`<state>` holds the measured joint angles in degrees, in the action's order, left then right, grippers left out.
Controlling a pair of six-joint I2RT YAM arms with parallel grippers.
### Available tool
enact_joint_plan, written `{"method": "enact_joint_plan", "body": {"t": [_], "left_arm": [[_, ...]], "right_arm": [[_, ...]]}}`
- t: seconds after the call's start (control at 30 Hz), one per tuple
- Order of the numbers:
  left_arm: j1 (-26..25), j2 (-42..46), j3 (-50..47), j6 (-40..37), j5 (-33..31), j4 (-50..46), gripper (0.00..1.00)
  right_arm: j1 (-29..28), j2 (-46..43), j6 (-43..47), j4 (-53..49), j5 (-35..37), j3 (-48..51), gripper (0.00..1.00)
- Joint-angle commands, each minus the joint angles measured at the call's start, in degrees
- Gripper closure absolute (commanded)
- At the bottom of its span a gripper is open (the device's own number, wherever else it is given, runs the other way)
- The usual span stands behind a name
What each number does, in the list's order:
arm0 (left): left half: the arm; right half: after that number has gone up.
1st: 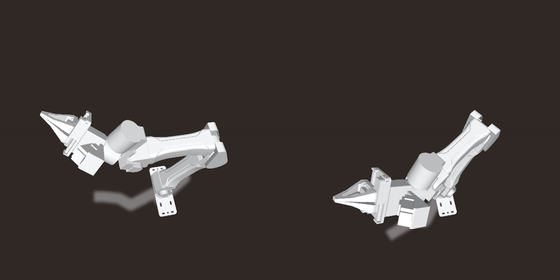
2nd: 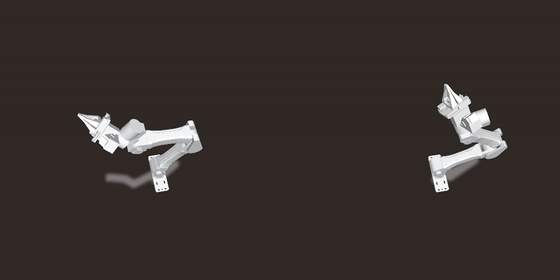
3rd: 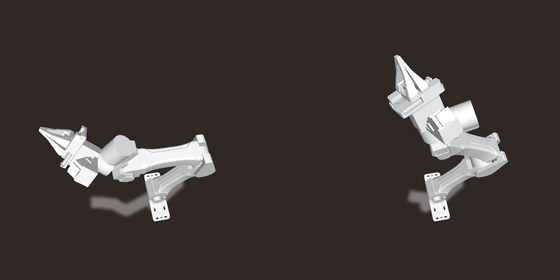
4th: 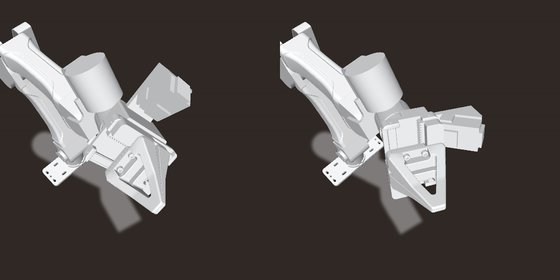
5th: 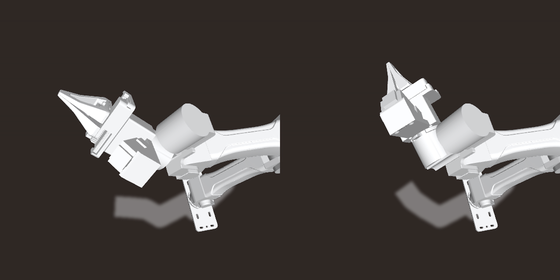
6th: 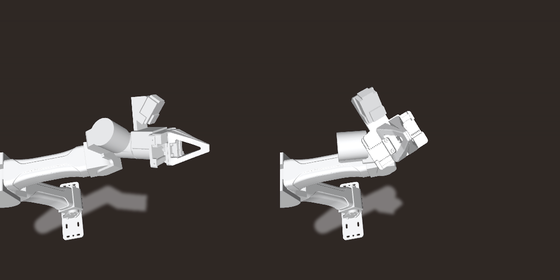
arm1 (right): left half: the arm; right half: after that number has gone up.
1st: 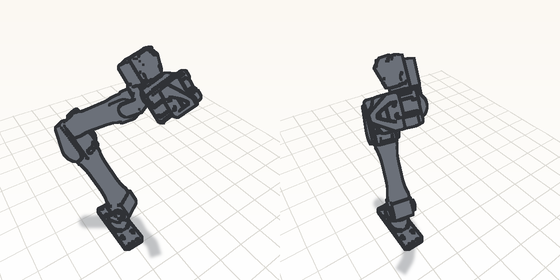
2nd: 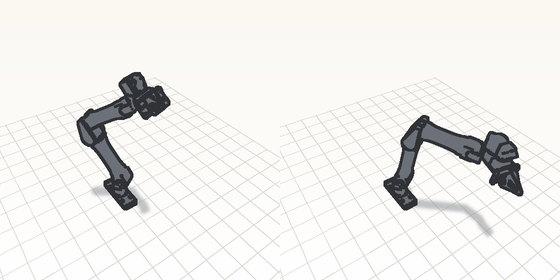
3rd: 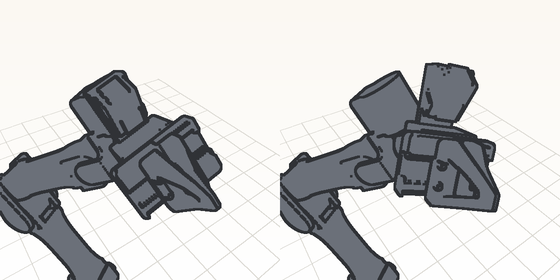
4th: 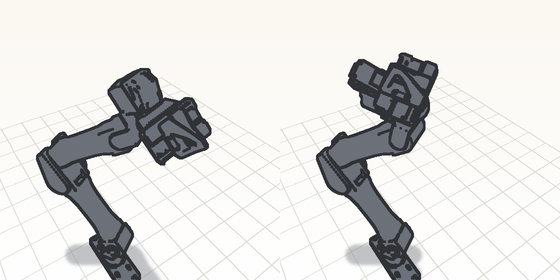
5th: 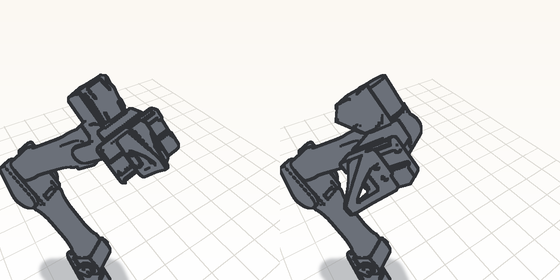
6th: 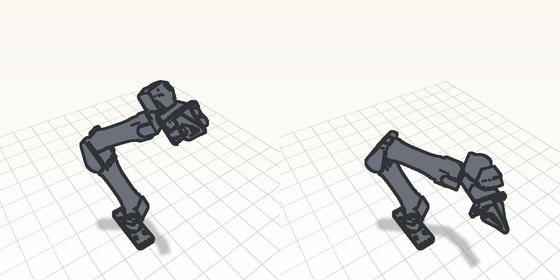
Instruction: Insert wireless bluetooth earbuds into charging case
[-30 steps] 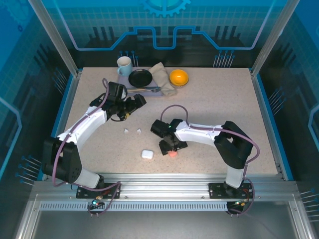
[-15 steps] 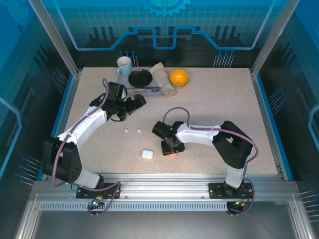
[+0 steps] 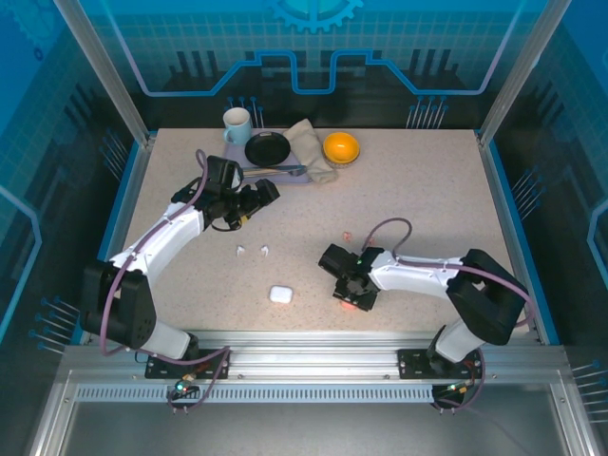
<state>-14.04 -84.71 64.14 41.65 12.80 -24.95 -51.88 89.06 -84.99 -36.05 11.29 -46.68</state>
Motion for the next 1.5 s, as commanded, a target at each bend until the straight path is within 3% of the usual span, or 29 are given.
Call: {"method": "enact_joint_plan", "body": {"t": [0.0,0.07,0.17,0.47,0.63,0.73,0.83,1.0,1.23,1.47], "left_arm": [[-0.5,-1.1,1.8,-0.1,1.7,0.5,0.01],[-0.5,-1.1,2.0,0.0,1.8,0.5,0.01],[-0.5,-1.0,2.2,0.1,1.8,0.6,0.01],[-0.9,-0.8,2.0,0.6,1.5,1.0,0.01],[-1.0,-0.9,2.0,0.5,1.2,0.8,0.01],[-1.1,-1.0,2.3,0.4,1.2,0.5,0.01],[-1.0,-0.9,2.4,0.0,1.1,0.1,0.01],[-1.1,-0.4,2.0,0.2,1.1,0.2,0.01],[-1.1,-0.4,1.8,-0.1,1.1,0.0,0.01],[-1.1,-1.0,2.6,-0.3,1.6,0.0,0.01]], "right_arm": [[1.1,-0.2,-10.0,1.2,-2.1,1.9,0.39],[1.4,0.2,-7.7,-0.1,-2.8,-0.5,0.21],[1.1,0.1,-4.8,-3.1,-2.8,-3.2,0.13],[-2.1,1.4,-3.9,2.5,-6.9,-4.2,0.13],[-3.7,6.2,6.3,5.8,-9.9,-12.4,0.14],[-4.4,8.7,14.0,-1.0,-10.1,-19.5,0.15],[-5.8,6.4,17.0,-9.4,-4.3,-22.5,0.15],[-2.6,-0.3,10.8,-18.2,3.6,-19.0,0.12],[2.3,-1.1,-1.8,-14.7,-1.8,-11.7,0.1],[3.6,0.4,-10.0,-9.3,-5.3,-9.7,0.1]]}}
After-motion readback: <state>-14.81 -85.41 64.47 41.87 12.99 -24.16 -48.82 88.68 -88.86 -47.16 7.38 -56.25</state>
